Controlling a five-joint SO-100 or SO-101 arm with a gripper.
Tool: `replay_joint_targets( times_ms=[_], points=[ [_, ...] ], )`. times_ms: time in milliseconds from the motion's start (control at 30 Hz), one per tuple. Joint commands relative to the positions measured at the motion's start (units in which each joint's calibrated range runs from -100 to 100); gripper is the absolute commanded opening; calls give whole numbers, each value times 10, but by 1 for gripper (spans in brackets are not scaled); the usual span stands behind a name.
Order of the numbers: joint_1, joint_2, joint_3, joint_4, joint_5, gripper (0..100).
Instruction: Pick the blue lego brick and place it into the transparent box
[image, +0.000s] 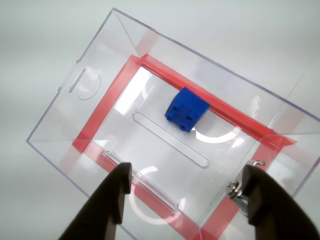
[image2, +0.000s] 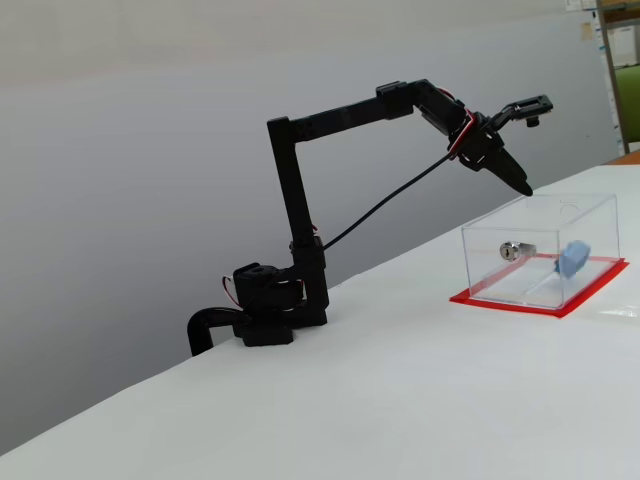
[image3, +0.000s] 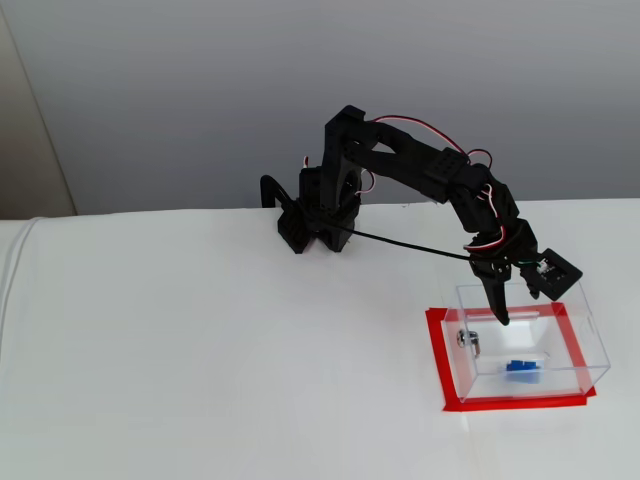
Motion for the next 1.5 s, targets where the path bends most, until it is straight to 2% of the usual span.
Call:
replay_joint_targets(
  times_ms=[0, 533, 767, 900, 1233, 1467],
  points=[
    [4, -6, -31, -9, 2, 25],
    [23, -17, -28, -9, -1, 25],
    [62, -71, -9, -8, 2, 7],
    [91, -121, 25, -8, 3, 2],
    [180, -295, 161, -8, 3, 2],
    [289, -445, 265, -1, 4, 2]
  ],
)
